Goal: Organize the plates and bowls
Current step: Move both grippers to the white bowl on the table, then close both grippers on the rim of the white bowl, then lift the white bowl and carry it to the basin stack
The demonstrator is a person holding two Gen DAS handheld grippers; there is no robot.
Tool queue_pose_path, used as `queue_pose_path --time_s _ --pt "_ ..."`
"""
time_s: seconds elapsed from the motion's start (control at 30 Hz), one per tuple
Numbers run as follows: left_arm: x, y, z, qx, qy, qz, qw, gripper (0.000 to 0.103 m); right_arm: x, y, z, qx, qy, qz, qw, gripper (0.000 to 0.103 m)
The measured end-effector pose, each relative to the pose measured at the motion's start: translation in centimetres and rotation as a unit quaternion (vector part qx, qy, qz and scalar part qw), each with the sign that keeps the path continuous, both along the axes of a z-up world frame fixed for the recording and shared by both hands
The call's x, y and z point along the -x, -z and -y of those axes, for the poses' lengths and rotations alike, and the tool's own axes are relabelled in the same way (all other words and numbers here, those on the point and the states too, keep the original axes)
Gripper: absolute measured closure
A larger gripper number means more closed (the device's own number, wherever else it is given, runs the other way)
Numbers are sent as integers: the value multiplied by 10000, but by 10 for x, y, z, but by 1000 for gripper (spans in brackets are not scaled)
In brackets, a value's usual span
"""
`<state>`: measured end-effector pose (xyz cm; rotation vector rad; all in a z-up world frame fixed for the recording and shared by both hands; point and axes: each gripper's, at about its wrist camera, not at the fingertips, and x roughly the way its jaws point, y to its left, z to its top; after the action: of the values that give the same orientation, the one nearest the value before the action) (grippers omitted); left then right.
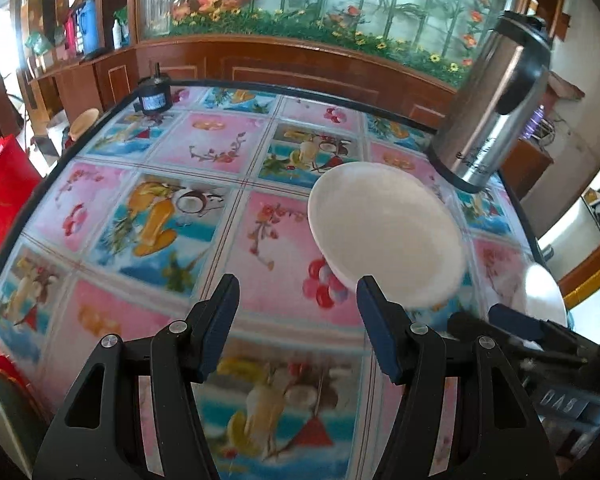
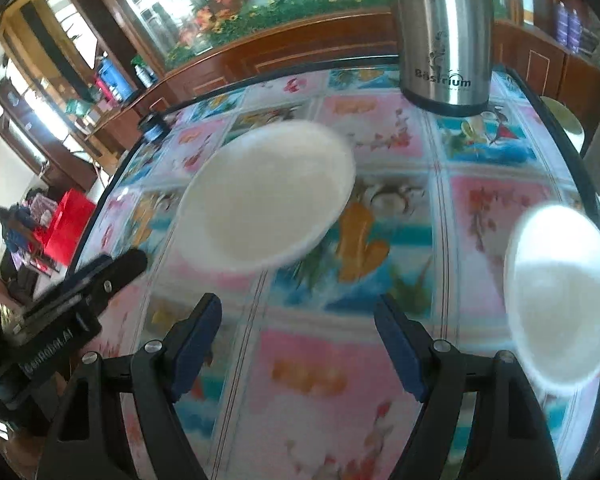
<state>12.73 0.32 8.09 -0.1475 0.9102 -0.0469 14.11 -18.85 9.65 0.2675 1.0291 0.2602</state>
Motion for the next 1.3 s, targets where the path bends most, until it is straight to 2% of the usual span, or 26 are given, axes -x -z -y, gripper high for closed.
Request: queue_pose_path --time_s 0.1,0.27,0.33,0.4,0.43,0.5,0.57,0.63,0.8,1.0,1.3 --pt "-15 6 -1 79 -126 -10 9999 42 -17 4 7 22 82 -2 10000 24" --pt "-38 19 1 64 -186 -156 9997 42 -46 11 4 289 -114 4 9995 26" --pt "-46 25 4 46 -174 -185 9997 42 -53 13 3 398 -185 21 9990 40" --pt "-51 29 6 46 -144 -185 9997 41 -57 14 2 531 -274 28 9982 66" --pt "-53 32 5 63 -166 -205 9996 43 -59 15 1 639 -341 41 9974 70" --pt "-59 40 6 234 -73 -359 9991 61 -62 17 2 703 -418 24 9966 78" --pt "-62 45 11 282 76 -543 9981 82 -60 15 4 602 -495 33 9970 79" --pt "-58 45 18 213 196 -567 9980 88 -57 13 2 613 -557 44 9966 81" --pt "-36 32 14 393 283 -553 9973 88 -39 5 -1 536 -637 33 9965 83" --pt "10 22 6 406 413 -589 9966 88 -1 -10 -8 438 -755 138 9961 83" --pt "89 17 -15 9 413 -417 9983 88 77 -11 -36 323 -949 202 9948 81"
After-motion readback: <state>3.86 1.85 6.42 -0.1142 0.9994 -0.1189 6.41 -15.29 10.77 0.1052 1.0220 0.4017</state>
